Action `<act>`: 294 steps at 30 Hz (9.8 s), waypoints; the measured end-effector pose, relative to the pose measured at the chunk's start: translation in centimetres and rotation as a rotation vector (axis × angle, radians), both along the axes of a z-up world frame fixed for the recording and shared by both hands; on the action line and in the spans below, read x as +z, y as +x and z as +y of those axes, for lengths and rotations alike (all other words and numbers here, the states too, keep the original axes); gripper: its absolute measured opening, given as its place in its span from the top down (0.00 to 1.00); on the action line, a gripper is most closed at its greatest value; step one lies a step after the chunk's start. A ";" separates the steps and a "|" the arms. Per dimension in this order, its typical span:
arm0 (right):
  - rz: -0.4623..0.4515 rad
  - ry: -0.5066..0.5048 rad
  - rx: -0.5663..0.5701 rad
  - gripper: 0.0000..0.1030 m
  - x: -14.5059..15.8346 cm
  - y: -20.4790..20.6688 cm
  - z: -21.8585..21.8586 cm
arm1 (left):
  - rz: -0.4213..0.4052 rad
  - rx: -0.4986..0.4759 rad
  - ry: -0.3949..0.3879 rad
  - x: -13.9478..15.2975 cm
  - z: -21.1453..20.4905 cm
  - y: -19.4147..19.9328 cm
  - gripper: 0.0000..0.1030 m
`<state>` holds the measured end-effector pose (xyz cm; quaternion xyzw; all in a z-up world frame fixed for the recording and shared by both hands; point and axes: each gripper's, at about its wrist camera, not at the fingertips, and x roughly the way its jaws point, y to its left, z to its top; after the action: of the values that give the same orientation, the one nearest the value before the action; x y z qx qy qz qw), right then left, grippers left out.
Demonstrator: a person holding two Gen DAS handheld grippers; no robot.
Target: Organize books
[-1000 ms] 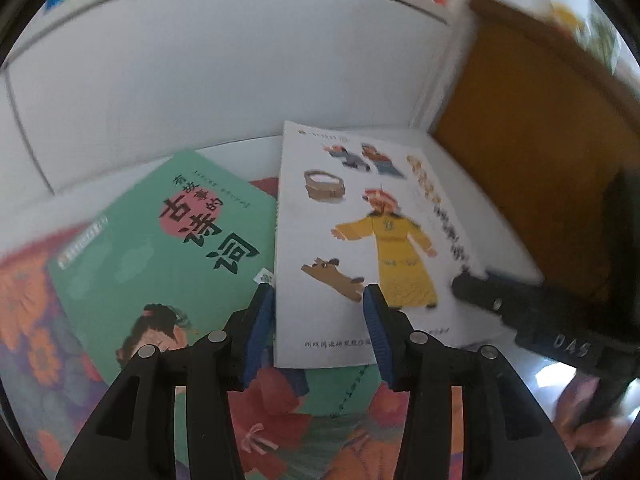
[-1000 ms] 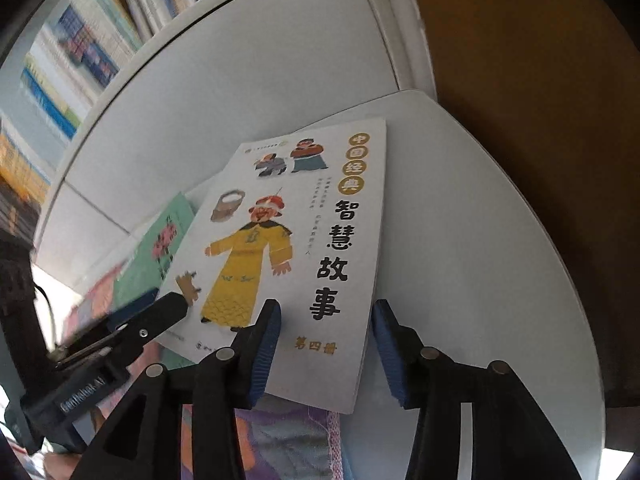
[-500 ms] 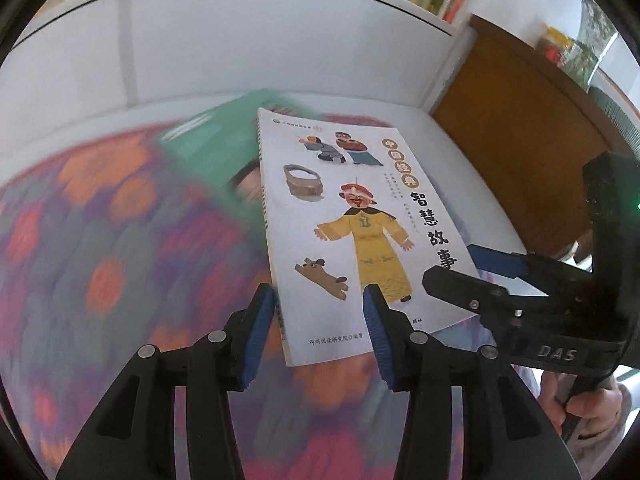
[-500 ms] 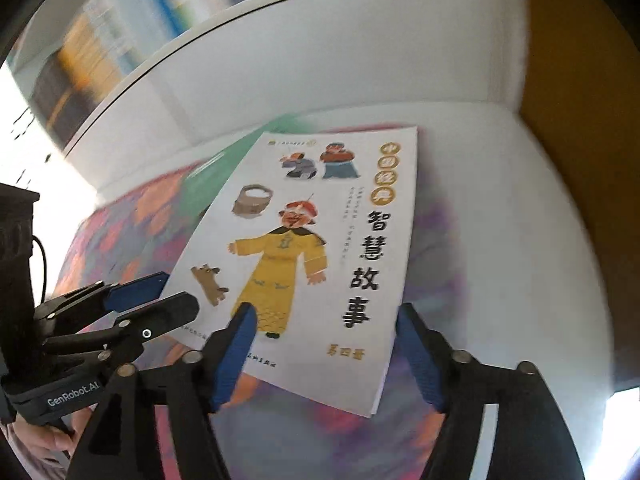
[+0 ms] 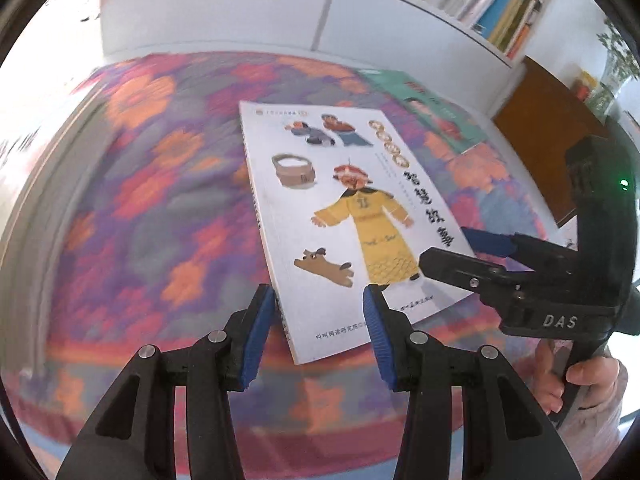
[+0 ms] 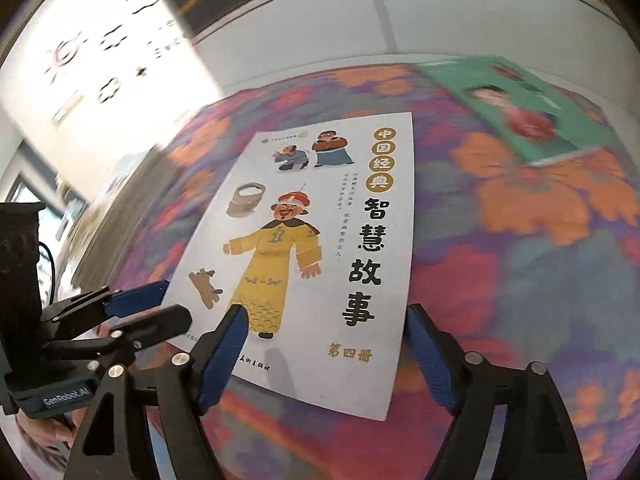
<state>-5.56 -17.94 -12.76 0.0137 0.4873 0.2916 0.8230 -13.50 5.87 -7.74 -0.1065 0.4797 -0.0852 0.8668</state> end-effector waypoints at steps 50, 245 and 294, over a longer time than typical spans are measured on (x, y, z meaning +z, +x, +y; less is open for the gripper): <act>-0.063 0.145 0.085 0.13 -1.6 -1.9 0.0 | -0.156 -0.056 -0.055 -1.7 1.2 -0.7 0.17; -0.088 -0.116 -0.307 0.28 -0.2 27.9 -14.0 | -0.048 -0.215 -0.083 -4.6 -19.7 27.8 0.64; 0.292 0.146 0.152 0.33 -1.8 0.7 4.6 | 0.097 -0.113 -0.046 -4.8 3.9 -1.2 0.64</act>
<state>-4.83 -13.37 -14.55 0.0788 0.5790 0.3822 0.7159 -14.71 9.73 -12.55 -0.1032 0.5243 -0.1398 0.8336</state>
